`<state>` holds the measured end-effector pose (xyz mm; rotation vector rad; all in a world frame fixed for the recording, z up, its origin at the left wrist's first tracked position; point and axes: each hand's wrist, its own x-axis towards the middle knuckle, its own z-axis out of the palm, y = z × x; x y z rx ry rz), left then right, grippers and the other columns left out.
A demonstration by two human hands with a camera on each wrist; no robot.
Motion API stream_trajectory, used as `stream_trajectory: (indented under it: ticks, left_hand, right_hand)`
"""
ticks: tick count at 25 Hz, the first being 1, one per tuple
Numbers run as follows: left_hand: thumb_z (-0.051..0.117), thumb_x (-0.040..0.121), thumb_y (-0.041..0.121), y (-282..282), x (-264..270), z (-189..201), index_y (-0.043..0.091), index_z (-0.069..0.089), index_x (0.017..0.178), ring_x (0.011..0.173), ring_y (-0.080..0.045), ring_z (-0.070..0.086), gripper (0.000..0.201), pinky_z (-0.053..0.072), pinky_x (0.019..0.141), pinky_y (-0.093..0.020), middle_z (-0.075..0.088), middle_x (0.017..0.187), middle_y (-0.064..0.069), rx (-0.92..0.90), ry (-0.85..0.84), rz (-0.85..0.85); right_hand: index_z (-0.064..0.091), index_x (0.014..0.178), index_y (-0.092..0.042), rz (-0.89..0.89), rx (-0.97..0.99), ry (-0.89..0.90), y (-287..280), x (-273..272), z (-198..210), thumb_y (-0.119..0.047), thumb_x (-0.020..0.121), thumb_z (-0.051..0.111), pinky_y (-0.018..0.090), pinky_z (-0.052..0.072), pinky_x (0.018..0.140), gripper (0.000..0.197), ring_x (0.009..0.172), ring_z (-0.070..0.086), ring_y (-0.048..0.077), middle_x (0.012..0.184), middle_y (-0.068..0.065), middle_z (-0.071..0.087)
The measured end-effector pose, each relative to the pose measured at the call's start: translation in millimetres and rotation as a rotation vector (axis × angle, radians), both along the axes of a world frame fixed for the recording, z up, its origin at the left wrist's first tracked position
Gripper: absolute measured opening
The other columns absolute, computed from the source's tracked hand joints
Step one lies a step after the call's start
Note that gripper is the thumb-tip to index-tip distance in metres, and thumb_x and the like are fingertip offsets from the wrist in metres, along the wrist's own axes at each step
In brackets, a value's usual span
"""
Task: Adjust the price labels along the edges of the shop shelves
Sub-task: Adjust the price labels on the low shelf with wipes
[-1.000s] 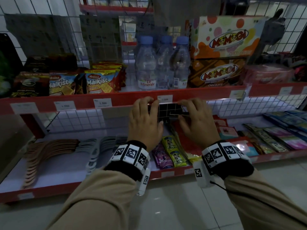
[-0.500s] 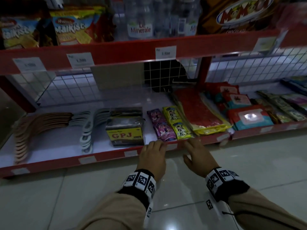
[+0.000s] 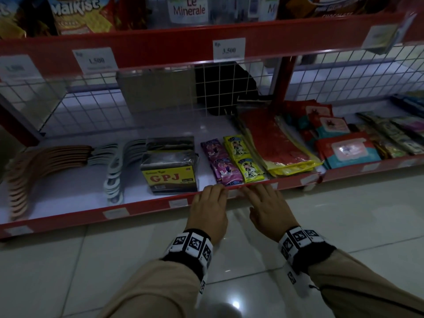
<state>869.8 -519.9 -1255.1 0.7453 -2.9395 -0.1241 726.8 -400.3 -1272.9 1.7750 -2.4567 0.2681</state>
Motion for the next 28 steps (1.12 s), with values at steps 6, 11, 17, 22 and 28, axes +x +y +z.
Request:
stream_trajectory:
  ticks: [6,11,17,22,28]
  left_hand:
    - [0.051,0.085,0.024,6,4,-4,0.022,0.029,0.143,0.128,-0.023,0.028,0.062,0.028,0.100,-0.035,0.028,0.143,-0.001,0.006,0.009,0.059]
    - [0.049,0.086,0.023,4,4,-4,0.021,0.035,0.140,0.123,-0.022,0.033,0.056,0.028,0.098,-0.034,0.035,0.137,-0.002,-0.021,0.013,0.031]
    - [0.050,0.086,0.027,7,-2,-4,0.020,0.034,0.139,0.119,-0.023,0.035,0.055,0.032,0.097,-0.034,0.037,0.132,-0.002,0.017,0.012,0.065]
    - [0.052,0.085,0.029,8,-2,-4,0.022,0.037,0.132,0.117,-0.024,0.034,0.050,0.032,0.092,-0.037,0.036,0.128,-0.003,0.011,-0.020,0.066]
    - [0.052,0.086,0.024,4,-2,-3,0.020,0.038,0.132,0.115,-0.022,0.037,0.049,0.036,0.094,-0.034,0.041,0.126,-0.002,0.107,0.046,0.081]
  right_hand:
    - [0.057,0.104,-0.010,-0.085,-0.020,-0.035,-24,5,18,-0.024,0.073,0.061,0.042,0.040,0.074,0.034,0.094,0.046,0.033,0.107,0.013,0.052]
    - [0.057,0.101,-0.008,-0.003,-0.038,-0.038,-22,2,16,-0.019,0.076,0.057,0.043,0.041,0.079,0.027,0.092,0.047,0.032,0.099,0.011,0.054]
    - [0.061,0.107,-0.003,0.094,-0.189,-0.051,-15,1,8,-0.004,0.069,0.067,0.039,0.048,0.074,0.038,0.088,0.054,0.033,0.099,0.014,0.061]
    - [0.064,0.101,-0.005,0.076,-0.133,-0.002,-20,1,10,-0.012,0.068,0.067,0.039,0.048,0.073,0.033,0.085,0.054,0.033,0.097,0.013,0.063]
    - [0.067,0.094,-0.006,0.025,-0.088,-0.152,-31,-6,20,-0.010,0.081,0.062,0.041,0.046,0.077,0.015,0.095,0.053,0.033,0.102,0.015,0.060]
